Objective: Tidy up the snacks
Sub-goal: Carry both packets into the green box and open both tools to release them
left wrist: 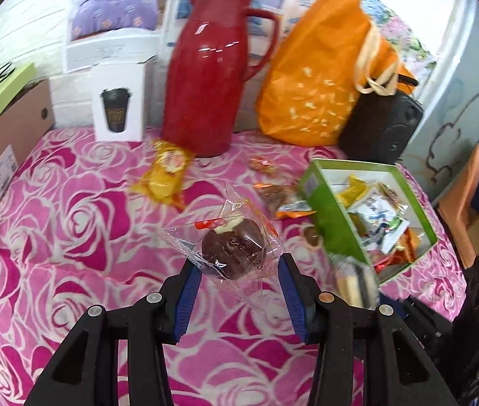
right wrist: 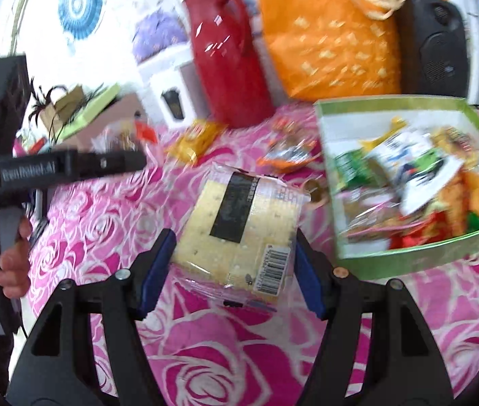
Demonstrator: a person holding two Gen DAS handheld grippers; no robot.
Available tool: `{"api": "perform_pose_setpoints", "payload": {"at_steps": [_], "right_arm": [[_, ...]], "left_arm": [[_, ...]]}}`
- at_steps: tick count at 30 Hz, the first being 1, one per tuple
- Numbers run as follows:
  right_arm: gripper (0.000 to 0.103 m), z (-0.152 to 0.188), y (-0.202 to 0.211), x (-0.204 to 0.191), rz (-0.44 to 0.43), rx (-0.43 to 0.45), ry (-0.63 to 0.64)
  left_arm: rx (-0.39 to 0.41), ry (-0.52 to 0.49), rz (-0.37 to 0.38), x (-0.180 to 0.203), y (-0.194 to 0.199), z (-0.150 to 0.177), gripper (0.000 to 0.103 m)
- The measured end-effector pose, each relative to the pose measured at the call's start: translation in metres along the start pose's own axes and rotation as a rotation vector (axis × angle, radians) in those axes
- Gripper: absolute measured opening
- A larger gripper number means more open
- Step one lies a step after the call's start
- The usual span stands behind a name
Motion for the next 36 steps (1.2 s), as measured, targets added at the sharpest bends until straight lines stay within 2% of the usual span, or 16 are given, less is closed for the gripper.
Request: {"api": "perform_pose_setpoints", "payload": {"at_steps": [6, 13, 18, 24, 31, 33, 34, 36], "right_arm": [[0.069, 0.001, 0.046, 0.044, 0.073, 0.098, -0.074], [0.069, 0.01, 0.091, 0.11, 0.173, 0.178, -0.2], [0.069, 0.002, 0.11, 0.141, 0.222, 0.218, -0.237], [0.069, -0.019, 0.101, 0.159, 0.238, 0.219, -0.23], [0.07, -0.039, 0.069, 0.175, 0.239, 0.192, -0.223], [0.076, -0.041, 0.059, 0.178, 0.244, 0.18, -0.212], [0.082, -0.042, 0.052, 0.18, 0.246, 0.161, -0.212], [0.09, -0.039, 0.044, 0.185, 0.264, 0.131, -0.22]], "left_arm": [[-0.014, -0.069, 0.041, 0.04, -0.007, -0.011, 0.048], [-0.035, -0.18, 0.105, 0.103, -0.021, -0.026, 0.048], [-0.049, -0.26, 0.128, 0.149, -0.032, -0.041, 0.048], [-0.062, -0.278, 0.123, 0.174, -0.053, -0.062, 0.048], [-0.088, -0.26, 0.092, 0.175, -0.084, -0.08, 0.048], [-0.098, -0.257, 0.094, 0.174, -0.091, -0.083, 0.048], [-0.104, -0.259, 0.096, 0.174, -0.095, -0.083, 0.048], [-0.11, -0.273, 0.091, 0.174, -0.102, -0.083, 0.052]]}}
Point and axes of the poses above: each gripper's, at about its wrist camera, not at the fingertips, and y roughly against the way its jaws point, x to its right, z to its underside, the point moved 4 cm from there along -y, roughly the way its jaws point, and after that the axes turned 14 degrees about -x, right-handed, at the moved point
